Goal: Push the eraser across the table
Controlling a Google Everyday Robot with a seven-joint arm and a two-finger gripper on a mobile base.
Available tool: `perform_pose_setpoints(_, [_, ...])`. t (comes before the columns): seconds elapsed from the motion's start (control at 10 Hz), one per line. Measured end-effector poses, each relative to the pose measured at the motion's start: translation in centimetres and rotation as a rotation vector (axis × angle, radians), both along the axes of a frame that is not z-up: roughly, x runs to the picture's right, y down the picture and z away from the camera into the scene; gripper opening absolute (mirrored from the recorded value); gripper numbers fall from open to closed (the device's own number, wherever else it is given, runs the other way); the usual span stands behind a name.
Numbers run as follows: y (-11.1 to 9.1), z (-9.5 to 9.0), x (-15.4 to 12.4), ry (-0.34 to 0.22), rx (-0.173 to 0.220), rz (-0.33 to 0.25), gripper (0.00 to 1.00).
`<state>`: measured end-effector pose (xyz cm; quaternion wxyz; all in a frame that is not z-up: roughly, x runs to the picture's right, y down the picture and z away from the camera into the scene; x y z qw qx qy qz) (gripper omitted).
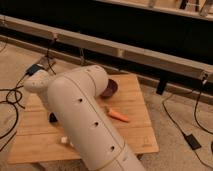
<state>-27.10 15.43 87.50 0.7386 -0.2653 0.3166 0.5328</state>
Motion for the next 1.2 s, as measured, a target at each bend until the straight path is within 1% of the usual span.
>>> perform_pose_setpoints(0.6, [-0.1,0.7,2.7,0.071,-0.009,0.057,0.8])
perform_pose_setpoints(1.2, [-0.7,0.7,6.1,0.129,-0.003,0.146,0.8])
